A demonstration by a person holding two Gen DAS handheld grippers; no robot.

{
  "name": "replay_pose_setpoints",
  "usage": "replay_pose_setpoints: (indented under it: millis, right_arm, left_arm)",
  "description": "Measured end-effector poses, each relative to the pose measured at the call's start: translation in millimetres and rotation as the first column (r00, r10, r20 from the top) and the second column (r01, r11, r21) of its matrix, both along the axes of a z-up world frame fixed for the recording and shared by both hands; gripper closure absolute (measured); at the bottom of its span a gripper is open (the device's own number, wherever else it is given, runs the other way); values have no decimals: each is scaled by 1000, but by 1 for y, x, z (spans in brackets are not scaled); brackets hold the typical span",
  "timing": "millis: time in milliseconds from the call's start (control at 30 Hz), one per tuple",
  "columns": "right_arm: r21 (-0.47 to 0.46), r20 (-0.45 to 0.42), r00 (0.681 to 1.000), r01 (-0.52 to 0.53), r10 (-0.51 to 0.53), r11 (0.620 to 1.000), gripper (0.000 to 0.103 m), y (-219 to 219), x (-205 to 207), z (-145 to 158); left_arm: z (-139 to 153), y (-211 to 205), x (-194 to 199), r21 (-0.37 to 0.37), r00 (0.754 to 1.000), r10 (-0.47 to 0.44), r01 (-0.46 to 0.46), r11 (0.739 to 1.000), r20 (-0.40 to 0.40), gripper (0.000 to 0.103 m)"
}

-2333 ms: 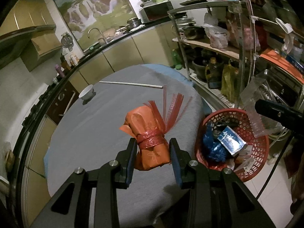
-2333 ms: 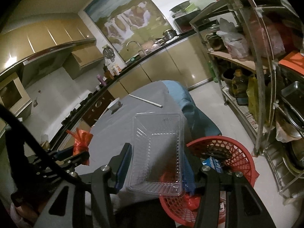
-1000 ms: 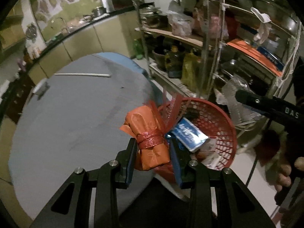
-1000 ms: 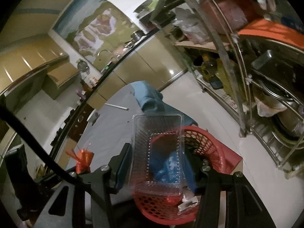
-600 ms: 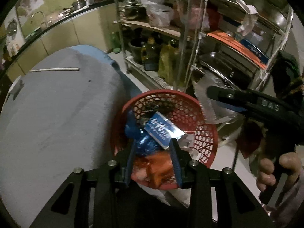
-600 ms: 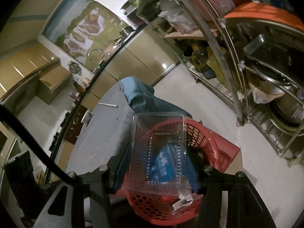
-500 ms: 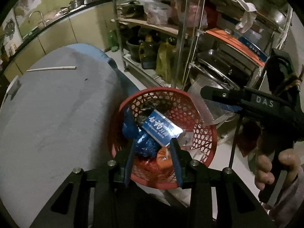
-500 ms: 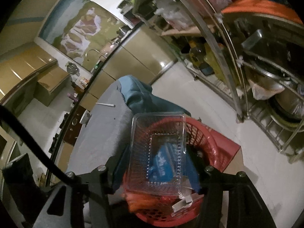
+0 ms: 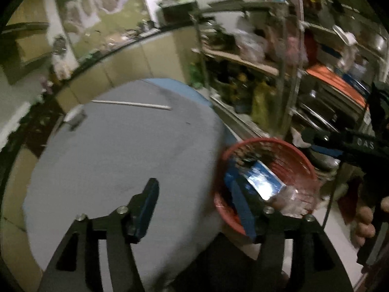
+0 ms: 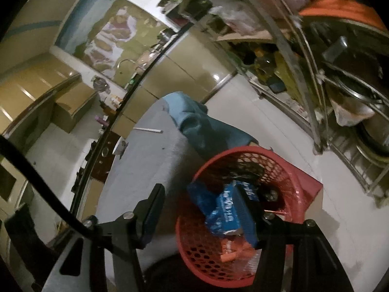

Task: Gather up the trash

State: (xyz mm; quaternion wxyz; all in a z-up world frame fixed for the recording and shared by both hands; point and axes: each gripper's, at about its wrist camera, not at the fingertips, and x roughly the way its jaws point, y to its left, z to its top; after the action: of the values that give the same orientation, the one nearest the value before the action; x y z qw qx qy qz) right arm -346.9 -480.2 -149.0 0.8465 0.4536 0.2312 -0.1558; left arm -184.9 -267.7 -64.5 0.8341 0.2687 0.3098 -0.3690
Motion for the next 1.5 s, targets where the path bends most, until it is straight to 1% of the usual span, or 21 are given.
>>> replay_pose_setpoints:
  millis: [133, 267, 300, 433, 500, 600, 700, 967, 1067, 1333, 1433, 1500]
  right_arm:
    - [-60, 13, 999, -42, 42, 997, 42, 19, 14, 22]
    - [-111, 26, 996, -76, 80, 991, 42, 38, 26, 42]
    - [-129, 26, 995, -87, 91, 988, 42, 45, 29, 48]
    - [-186, 29, 990, -130, 137, 974, 42, 70, 41, 68]
    - [-218, 29, 986, -152, 162, 964, 42, 83, 48, 78]
    - [-265, 25, 979, -189, 203, 946, 42, 107, 58, 92]
    - [-312, 22, 971, -219, 238, 924, 42, 131, 67, 103]
    - [-410, 18, 948, -284, 319, 867, 42, 187, 83, 127]
    - [-442, 13, 940, -301, 341, 845, 42, 202, 89, 134]
    - [-526, 9, 919, -331, 394, 783, 42, 249, 102, 153]
    - [-544, 10, 912, -340, 411, 767, 42, 264, 106, 159]
    - [-553, 15, 908, -340, 418, 760, 42, 273, 108, 164]
  left_arm:
    - [19, 28, 10, -51, 997, 70, -67, 996, 43, 34]
    - [31, 54, 17, -75, 984, 146, -138, 988, 100, 33]
    - [33, 59, 19, -80, 983, 155, -147, 986, 103, 31]
    - [42, 86, 28, -108, 970, 217, -205, 973, 110, 31]
    - [45, 97, 30, -117, 960, 250, -236, 965, 126, 30]
    - [50, 114, 35, -128, 943, 297, -280, 952, 148, 30]
    - [56, 129, 39, -144, 931, 334, -314, 938, 148, 30]
    - [71, 175, 50, -186, 885, 439, -410, 893, 155, 30]
    - [75, 191, 52, -207, 871, 468, -435, 876, 151, 30]
    - [88, 228, 56, -242, 827, 535, -491, 837, 172, 29]
    - [91, 241, 55, -247, 810, 558, -512, 822, 179, 29]
    - [92, 247, 55, -250, 804, 566, -518, 818, 185, 29]
